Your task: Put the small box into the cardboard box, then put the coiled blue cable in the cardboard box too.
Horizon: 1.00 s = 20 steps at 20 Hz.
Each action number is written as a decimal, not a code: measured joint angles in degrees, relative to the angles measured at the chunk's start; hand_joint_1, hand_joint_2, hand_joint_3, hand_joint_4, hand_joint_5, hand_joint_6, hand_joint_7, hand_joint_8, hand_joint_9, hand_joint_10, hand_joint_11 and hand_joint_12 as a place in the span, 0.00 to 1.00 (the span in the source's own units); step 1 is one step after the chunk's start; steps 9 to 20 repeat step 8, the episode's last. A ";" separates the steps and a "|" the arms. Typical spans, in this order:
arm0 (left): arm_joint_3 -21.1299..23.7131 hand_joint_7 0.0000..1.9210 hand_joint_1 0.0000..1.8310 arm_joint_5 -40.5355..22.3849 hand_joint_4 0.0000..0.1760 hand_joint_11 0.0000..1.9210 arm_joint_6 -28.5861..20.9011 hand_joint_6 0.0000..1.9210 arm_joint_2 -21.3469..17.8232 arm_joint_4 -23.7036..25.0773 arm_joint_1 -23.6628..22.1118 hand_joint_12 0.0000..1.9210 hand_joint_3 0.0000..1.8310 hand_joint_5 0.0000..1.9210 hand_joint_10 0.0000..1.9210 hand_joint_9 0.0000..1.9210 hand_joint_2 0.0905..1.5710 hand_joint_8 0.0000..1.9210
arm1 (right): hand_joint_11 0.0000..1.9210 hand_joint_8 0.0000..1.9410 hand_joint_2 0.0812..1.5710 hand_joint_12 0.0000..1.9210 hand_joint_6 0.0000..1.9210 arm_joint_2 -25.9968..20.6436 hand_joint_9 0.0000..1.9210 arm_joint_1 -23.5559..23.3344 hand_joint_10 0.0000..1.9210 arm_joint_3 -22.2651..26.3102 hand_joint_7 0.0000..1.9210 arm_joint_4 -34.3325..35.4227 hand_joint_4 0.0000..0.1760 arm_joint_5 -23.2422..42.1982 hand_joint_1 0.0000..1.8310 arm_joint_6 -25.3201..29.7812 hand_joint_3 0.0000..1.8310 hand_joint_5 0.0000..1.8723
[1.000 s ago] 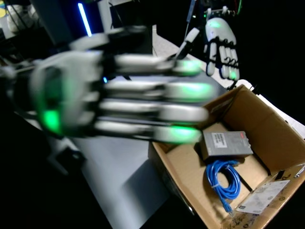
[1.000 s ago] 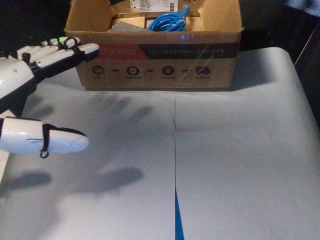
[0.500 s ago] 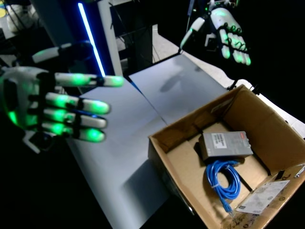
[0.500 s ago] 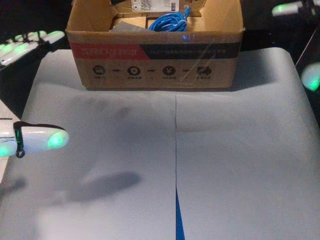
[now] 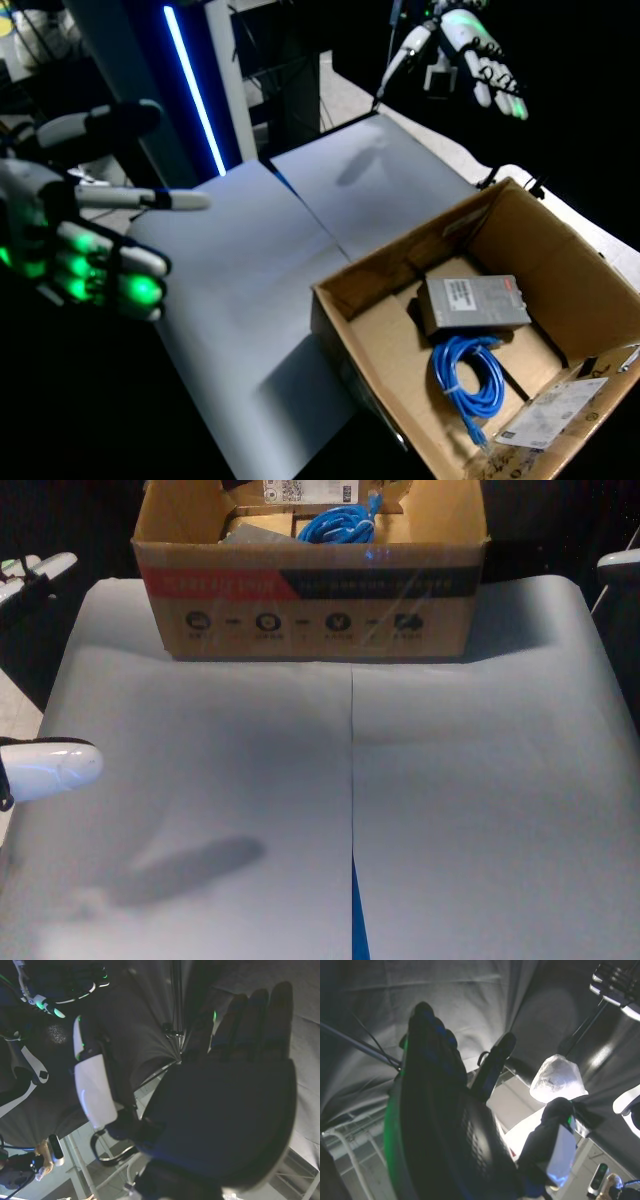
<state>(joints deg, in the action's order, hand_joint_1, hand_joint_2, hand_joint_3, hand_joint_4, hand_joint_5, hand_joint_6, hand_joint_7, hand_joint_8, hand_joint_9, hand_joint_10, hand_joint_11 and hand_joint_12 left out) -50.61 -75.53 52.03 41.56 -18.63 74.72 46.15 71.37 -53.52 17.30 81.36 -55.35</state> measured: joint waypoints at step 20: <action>0.42 0.00 0.20 -0.63 1.00 0.00 0.00 0.00 0.00 -0.28 0.00 0.00 0.00 0.00 0.00 0.00 0.50 0.00 | 0.00 0.00 0.50 0.00 0.00 0.17 0.00 0.33 0.00 0.11 0.00 0.90 1.00 0.22 0.23 0.13 0.00 0.00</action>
